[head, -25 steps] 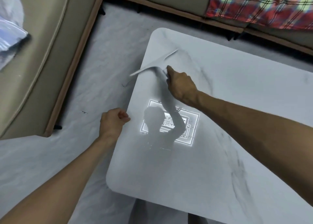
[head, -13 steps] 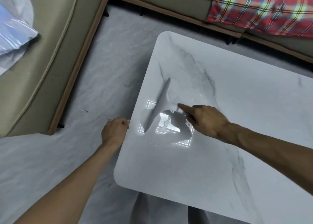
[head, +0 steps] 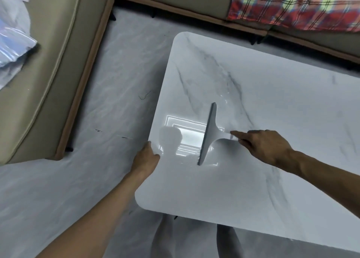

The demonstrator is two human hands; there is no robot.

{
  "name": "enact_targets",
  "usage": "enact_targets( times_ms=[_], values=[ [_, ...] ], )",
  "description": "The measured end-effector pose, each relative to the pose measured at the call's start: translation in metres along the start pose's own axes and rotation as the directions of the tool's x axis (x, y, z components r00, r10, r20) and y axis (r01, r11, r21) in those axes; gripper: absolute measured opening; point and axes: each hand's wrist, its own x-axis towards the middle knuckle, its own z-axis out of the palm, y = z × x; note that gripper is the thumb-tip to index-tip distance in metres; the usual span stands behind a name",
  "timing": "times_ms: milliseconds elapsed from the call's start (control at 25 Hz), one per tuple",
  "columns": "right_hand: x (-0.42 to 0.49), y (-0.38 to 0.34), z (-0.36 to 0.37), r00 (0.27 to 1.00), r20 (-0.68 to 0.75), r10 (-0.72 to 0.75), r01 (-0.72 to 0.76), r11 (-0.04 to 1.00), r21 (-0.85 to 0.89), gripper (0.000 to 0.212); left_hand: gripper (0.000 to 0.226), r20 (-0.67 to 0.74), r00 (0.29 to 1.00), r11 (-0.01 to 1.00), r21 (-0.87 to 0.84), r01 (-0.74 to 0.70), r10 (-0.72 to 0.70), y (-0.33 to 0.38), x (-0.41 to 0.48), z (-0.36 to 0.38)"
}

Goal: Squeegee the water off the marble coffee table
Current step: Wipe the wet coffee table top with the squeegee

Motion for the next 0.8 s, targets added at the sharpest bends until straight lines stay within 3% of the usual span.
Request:
enact_targets(
  times_ms=[160,360,440,520,640,800],
  values=[
    [0.018,-0.048,0.004,0.980,-0.056,-0.188,0.195,0.971,0.142,0.042,0.031,-0.106,0.993,0.997,-0.057,0.052,-0.058,-0.001,-0.003,-0.011],
    [0.057,-0.133,0.035,0.912,0.065,-0.404,0.389,0.905,0.171,0.043,0.056,-0.206,0.978,0.999,0.000,0.045,-0.044,-0.016,-0.018,0.010],
    [0.054,-0.111,0.045,0.918,0.042,-0.395,0.387,0.912,0.135,0.043,0.061,-0.225,0.973,0.996,0.069,0.063,-0.046,-0.017,-0.023,0.028],
    [0.037,-0.067,0.048,0.935,0.021,-0.355,0.350,0.929,0.119,0.043,0.068,-0.158,0.984,0.990,0.100,0.095,-0.079,-0.013,-0.030,0.043],
    [-0.002,0.003,0.032,0.960,0.038,-0.277,0.273,0.957,0.097,0.044,0.072,-0.055,0.992,0.993,0.004,0.116,-0.116,-0.005,-0.046,0.046],
    [-0.011,0.006,0.014,0.948,0.067,-0.312,0.309,0.950,0.048,0.041,0.058,-0.168,0.974,0.974,-0.193,0.120,-0.154,-0.013,-0.067,0.037]
  ],
)
